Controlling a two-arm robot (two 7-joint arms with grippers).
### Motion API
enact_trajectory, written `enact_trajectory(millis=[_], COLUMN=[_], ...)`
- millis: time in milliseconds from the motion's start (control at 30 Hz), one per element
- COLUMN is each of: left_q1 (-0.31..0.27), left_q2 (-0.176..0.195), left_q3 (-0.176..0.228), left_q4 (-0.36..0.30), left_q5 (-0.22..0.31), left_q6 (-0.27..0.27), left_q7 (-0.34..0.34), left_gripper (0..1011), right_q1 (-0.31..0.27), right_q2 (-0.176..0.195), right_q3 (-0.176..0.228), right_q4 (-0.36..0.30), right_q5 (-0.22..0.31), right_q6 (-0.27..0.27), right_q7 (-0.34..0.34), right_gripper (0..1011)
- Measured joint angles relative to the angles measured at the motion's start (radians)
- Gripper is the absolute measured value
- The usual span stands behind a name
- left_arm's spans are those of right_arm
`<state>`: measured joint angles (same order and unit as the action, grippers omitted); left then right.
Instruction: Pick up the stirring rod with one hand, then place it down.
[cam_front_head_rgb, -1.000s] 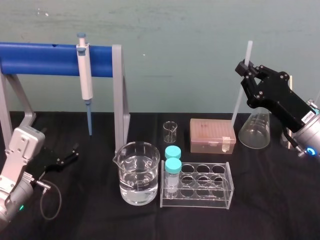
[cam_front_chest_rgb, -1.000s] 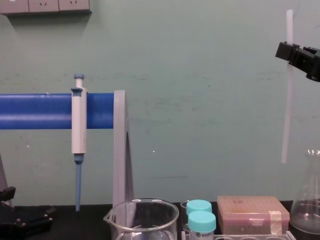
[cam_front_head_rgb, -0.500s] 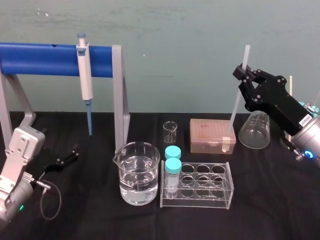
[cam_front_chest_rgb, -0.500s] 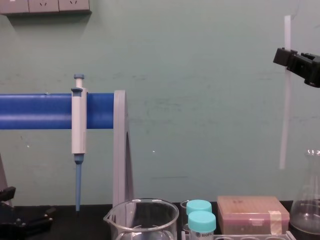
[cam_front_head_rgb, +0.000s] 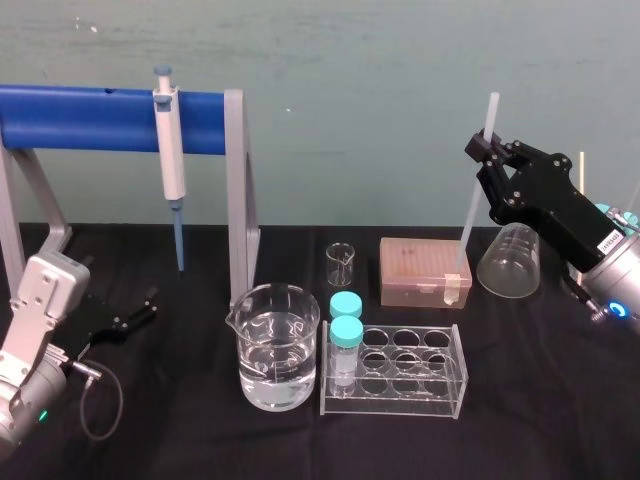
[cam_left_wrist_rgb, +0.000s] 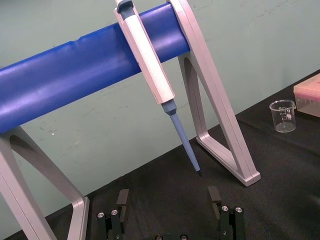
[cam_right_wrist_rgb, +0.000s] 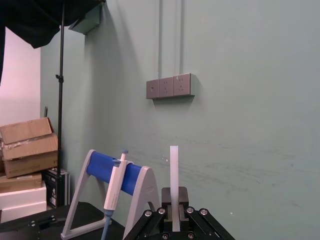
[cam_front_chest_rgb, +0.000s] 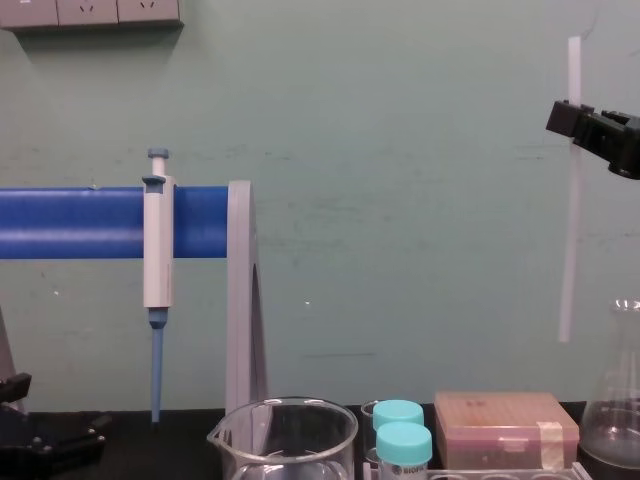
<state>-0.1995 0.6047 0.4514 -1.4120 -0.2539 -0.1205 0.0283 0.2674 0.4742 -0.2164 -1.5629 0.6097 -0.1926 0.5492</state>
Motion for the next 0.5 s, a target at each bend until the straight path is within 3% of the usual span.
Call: enact_trajectory(millis=[500], left_q1=[0.000], left_q2=[0.000], left_q3=[0.000], left_q4=[0.000], left_q5=[0.000], left_q6=[0.000], left_q7=[0.000], left_gripper=[1000], right_q1=[0.002], right_q2=[0.001], right_q3=[-0.005], right_q4=[0.004], right_q5=[0.001], right_q6=[-0.002], right_q7=[0.002], right_gripper=[72])
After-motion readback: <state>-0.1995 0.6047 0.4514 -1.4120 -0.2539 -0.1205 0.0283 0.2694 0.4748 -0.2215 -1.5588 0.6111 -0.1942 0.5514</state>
